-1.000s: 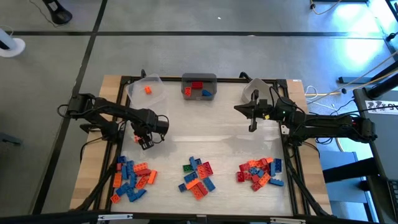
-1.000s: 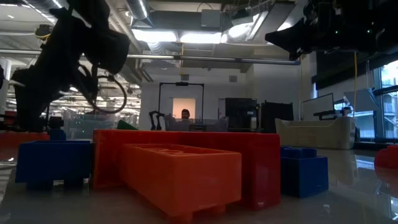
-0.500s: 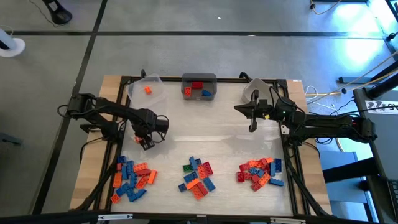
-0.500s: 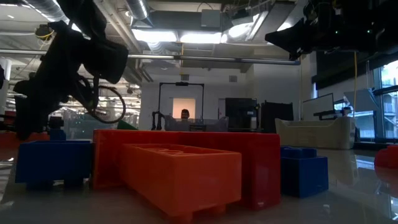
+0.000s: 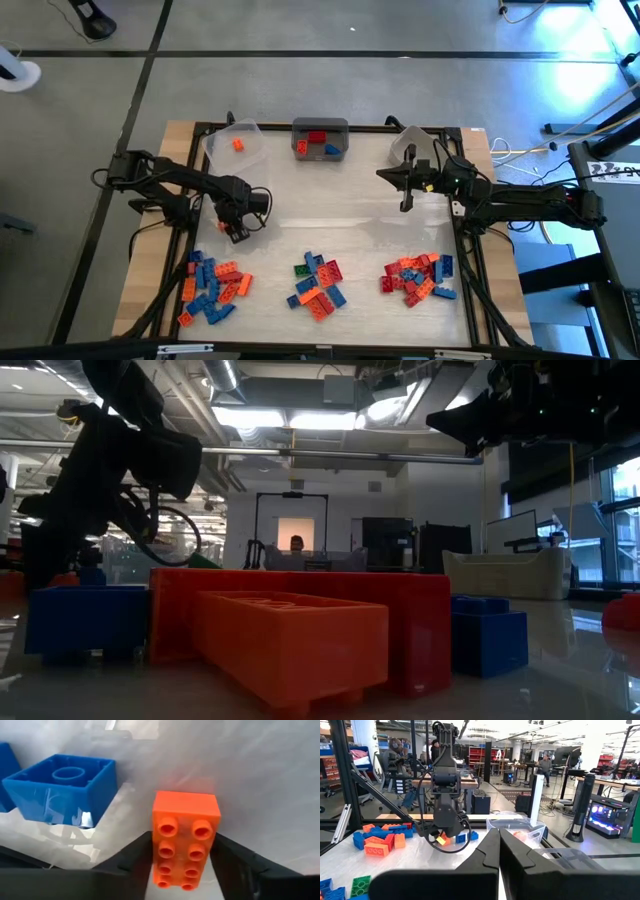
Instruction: Sort blocks by size
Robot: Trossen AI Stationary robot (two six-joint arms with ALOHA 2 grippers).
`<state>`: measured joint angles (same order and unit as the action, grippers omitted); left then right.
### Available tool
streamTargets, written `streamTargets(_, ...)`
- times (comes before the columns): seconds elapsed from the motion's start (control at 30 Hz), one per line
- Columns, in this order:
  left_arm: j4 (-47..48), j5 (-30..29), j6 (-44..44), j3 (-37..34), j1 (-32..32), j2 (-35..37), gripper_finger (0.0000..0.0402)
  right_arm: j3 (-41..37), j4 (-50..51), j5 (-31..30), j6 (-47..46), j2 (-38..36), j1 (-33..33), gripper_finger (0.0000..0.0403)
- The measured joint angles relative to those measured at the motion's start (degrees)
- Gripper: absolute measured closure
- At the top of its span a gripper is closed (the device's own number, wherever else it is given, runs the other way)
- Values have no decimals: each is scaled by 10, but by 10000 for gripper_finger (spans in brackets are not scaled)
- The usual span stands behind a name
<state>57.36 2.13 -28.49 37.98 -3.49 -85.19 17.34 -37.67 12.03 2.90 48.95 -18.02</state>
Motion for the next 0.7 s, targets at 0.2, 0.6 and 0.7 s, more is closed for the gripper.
streamTargets(0.2, 10, -8, 4, 18, 1, -3, 278, 0, 0, 0, 0, 0, 0, 397)
streamTargets(0.6, -17, -83, 90, 210, -16, -2, 267, 0, -1, 0, 4, 0, 0, 397)
streamTargets(0.7, -52, -93, 133, 257, -37, -1, 266, 0, -1, 0, 4, 0, 0, 397)
